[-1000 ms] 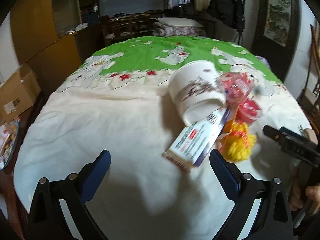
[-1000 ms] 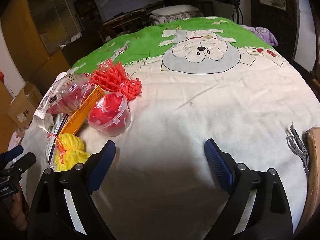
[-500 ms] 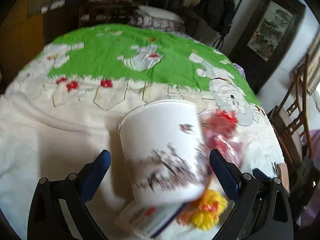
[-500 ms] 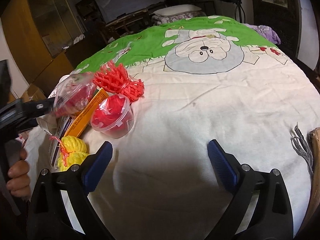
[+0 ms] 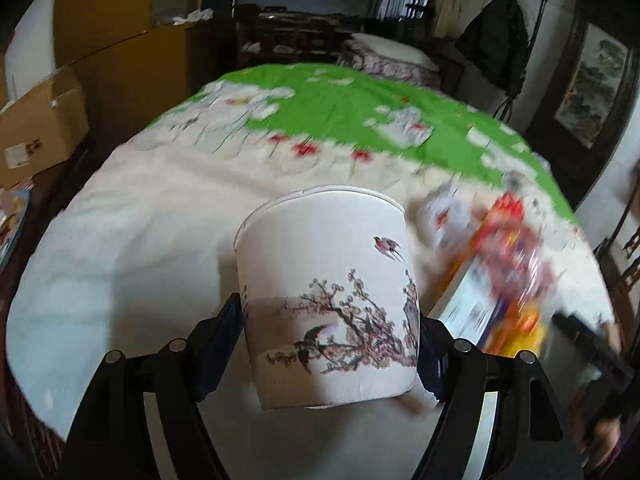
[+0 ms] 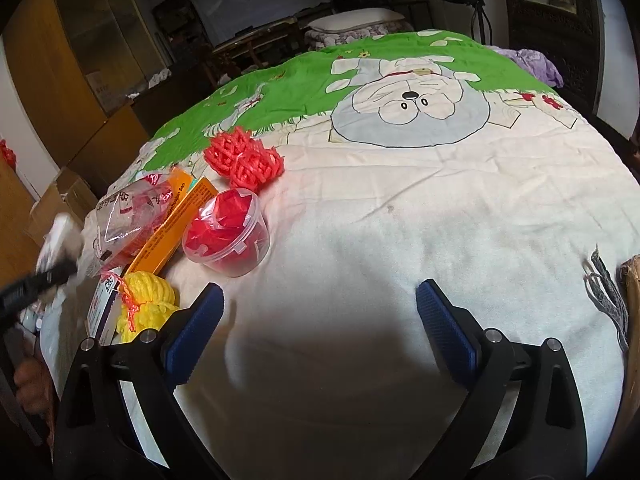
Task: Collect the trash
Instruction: 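Grasp the white paper cup with the left tool and lift it, then grasp the yellow mesh bundle with the right tool while the left tool holds the cup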
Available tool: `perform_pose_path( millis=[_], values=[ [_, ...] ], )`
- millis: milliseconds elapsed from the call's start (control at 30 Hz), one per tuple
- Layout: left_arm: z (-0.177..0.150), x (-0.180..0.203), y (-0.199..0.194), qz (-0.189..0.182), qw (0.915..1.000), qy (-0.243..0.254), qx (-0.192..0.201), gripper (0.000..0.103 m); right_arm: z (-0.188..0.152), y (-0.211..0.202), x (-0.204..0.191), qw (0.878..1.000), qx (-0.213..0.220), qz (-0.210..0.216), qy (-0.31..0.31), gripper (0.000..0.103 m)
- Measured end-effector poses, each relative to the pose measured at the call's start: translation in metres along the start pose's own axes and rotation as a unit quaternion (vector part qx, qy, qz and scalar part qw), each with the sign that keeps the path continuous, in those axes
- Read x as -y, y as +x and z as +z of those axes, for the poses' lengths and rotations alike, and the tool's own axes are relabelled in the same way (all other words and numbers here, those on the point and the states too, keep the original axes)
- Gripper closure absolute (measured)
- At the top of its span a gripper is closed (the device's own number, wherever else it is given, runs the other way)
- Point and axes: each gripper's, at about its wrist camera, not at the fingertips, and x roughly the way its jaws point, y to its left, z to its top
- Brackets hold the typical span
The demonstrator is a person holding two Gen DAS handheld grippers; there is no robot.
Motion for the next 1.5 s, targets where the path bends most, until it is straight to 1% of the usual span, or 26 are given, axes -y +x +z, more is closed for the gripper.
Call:
perform_pose_path(
  millis=[33, 67, 100, 167, 233, 300, 433, 467, 500, 600, 667, 700, 833, 933, 1067, 1100, 1133, 1167, 1200, 1233, 1267, 1333, 1500],
  values=[
    [-0.005, -0.003, 0.001, 0.006, 1.0000, 0.002, -0.005, 0.027, 0.000, 0.000, 0.000, 1.000, 0.000, 0.000, 0.000, 0.009],
    [-0.010, -0.005, 0.002, 0.010, 0.9999, 0.000, -0.008, 0.024, 0.000, 0.000, 0.000, 1.000, 0.000, -0.001, -0.001, 0.009],
    [-0.012, -0.008, 0.003, 0.012, 0.9999, -0.004, -0.008, 0.018, 0.000, 0.000, -0.001, 1.000, -0.001, -0.002, -0.001, 0.009],
    [-0.015, -0.012, 0.006, 0.013, 0.9997, -0.017, -0.007, 0.012, 0.000, 0.000, -0.001, 1.000, -0.001, -0.003, -0.002, 0.009],
    [-0.015, -0.012, 0.008, 0.011, 0.9997, -0.023, -0.004, 0.009, 0.000, 0.000, -0.001, 1.000, -0.001, -0.003, -0.002, 0.009],
    [-0.015, -0.007, 0.014, 0.024, 0.9996, -0.016, -0.002, 0.007, 0.000, 0.000, -0.001, 1.000, -0.001, -0.003, -0.002, 0.009],
    [-0.027, -0.001, 0.027, 0.057, 0.9983, 0.000, -0.010, 0.006, 0.000, 0.000, -0.001, 1.000, -0.001, -0.002, -0.001, 0.009],
    [-0.032, -0.001, 0.030, 0.067, 0.9977, 0.004, -0.009, 0.006, 0.000, 0.000, -0.001, 1.000, -0.001, -0.003, -0.002, 0.009],
    [-0.035, -0.003, 0.031, 0.070, 0.9975, 0.006, -0.003, 0.006, 0.000, -0.001, -0.001, 1.000, -0.001, -0.002, -0.002, 0.009],
    [-0.035, -0.007, 0.031, 0.057, 0.9983, -0.009, 0.003, 0.006, -0.001, -0.004, 0.000, 1.000, 0.007, 0.014, 0.001, 0.009],
    [-0.035, -0.008, 0.031, 0.056, 0.9983, -0.011, 0.005, 0.006, -0.003, -0.011, -0.001, 0.999, 0.018, 0.041, -0.005, 0.009],
    [-0.035, -0.007, 0.031, 0.057, 0.9983, -0.009, 0.005, 0.006, -0.005, -0.017, -0.005, 0.998, 0.026, 0.060, -0.017, 0.009],
    [-0.036, -0.006, 0.031, 0.057, 0.9983, -0.010, 0.006, 0.006, -0.013, -0.022, -0.033, 0.994, 0.024, 0.091, -0.064, 0.009],
    [-0.037, -0.006, 0.031, 0.057, 0.9983, -0.009, 0.006, 0.006, -0.014, -0.018, -0.055, 0.991, 0.019, 0.100, -0.089, 0.009],
    [-0.037, -0.006, 0.031, 0.057, 0.9983, -0.009, 0.006, 0.006, -0.012, -0.005, -0.076, 0.990, 0.002, 0.102, -0.100, 0.010],
    [-0.037, -0.006, 0.031, 0.057, 0.9983, -0.010, 0.006, 0.006, -0.011, 0.000, -0.081, 0.990, -0.005, 0.098, -0.103, 0.012],
    [-0.037, -0.006, 0.030, 0.057, 0.9983, -0.010, 0.007, 0.006, -0.012, 0.006, -0.084, 0.990, -0.013, 0.094, -0.106, 0.017],
    [-0.037, -0.006, 0.030, 0.057, 0.9983, -0.010, 0.007, 0.006, -0.012, 0.012, -0.087, 0.990, -0.025, 0.089, -0.108, 0.031],
    [-0.037, -0.006, 0.030, 0.056, 0.9984, -0.010, 0.007, 0.006, -0.013, 0.015, -0.087, 0.990, -0.032, 0.087, -0.108, 0.042],
    [-0.038, -0.006, 0.030, 0.055, 0.9984, -0.010, 0.007, 0.006, -0.013, 0.017, -0.088, 0.989, -0.037, 0.088, -0.109, 0.062],
    [-0.038, -0.006, 0.029, 0.055, 0.9984, -0.010, 0.008, 0.006, -0.014, 0.017, -0.088, 0.990, -0.035, 0.087, -0.109, 0.065],
    [-0.038, -0.007, 0.029, 0.051, 0.9986, -0.012, 0.009, 0.006, -0.015, 0.012, -0.089, 0.990, -0.022, 0.085, -0.112, 0.068],
    [-0.037, -0.010, 0.024, 0.049, 0.9984, -0.022, 0.014, 0.006, -0.014, 0.018, -0.090, 0.990, -0.036, 0.074, -0.112, 0.067]
  ],
)
